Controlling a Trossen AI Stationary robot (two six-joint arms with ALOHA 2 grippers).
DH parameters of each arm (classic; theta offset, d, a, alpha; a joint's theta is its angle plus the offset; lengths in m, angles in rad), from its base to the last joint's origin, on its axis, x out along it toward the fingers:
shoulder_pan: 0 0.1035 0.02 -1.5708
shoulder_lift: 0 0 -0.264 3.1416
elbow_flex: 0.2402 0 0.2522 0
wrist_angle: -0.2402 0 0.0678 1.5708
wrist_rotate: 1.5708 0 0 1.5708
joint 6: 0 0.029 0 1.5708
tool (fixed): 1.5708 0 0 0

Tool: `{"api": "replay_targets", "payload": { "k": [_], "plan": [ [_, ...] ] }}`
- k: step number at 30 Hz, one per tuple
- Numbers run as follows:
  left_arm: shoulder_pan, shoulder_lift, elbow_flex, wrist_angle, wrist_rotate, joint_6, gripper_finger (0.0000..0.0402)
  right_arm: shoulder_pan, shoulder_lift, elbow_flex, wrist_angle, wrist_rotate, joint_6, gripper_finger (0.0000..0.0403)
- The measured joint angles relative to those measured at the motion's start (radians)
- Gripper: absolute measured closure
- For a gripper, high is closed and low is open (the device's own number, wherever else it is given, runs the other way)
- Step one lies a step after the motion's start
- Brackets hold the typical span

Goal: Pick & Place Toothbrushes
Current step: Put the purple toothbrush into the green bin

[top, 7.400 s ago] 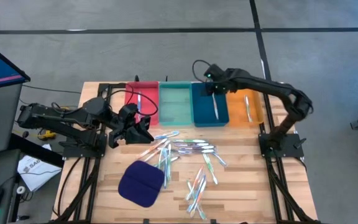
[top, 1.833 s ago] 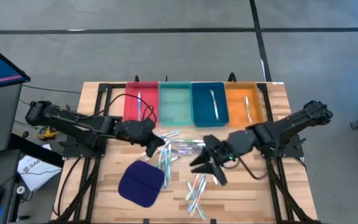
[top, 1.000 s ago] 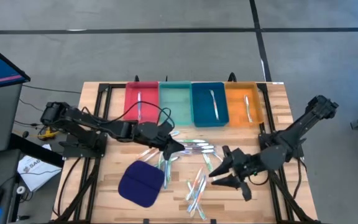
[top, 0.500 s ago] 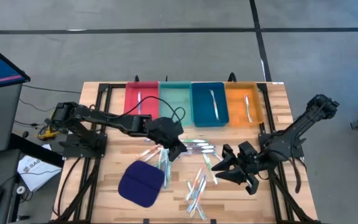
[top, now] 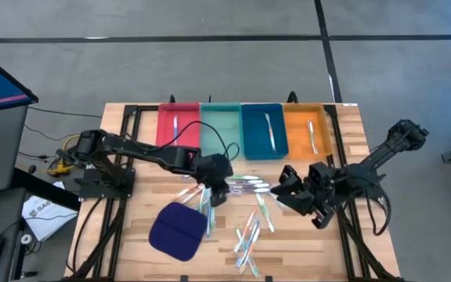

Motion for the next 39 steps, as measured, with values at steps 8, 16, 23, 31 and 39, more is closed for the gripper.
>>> {"api": "replay_targets", "payload": {
  "k": [8,16,23,31,39],
  "plan": [
    [0.007,0.036,-0.002,-0.085,-0.059,0.274,0.0334,-0.045,0.0,0.0,-0.003,0.0,0.006,0.0278],
    [0.031,0.137,0.0,-0.051,-0.079,0.278,0.0329,-0.047,0.012,0.0,-0.015,-0.001,0.009,0.0278],
    [0.012,0.186,-0.002,-0.049,-0.025,0.281,0.0274,-0.045,0.011,0.0,-0.019,-0.002,0.009,0.0278],
    [0.006,0.197,-0.002,-0.032,-0.097,0.313,0.0236,-0.038,0.011,0.0,-0.032,-0.004,0.009,0.0278],
    [0.006,0.224,-0.002,-0.014,-0.112,0.317,0.0238,-0.038,0.011,0.0,-0.043,-0.004,0.009,0.0278]
  ]
}}
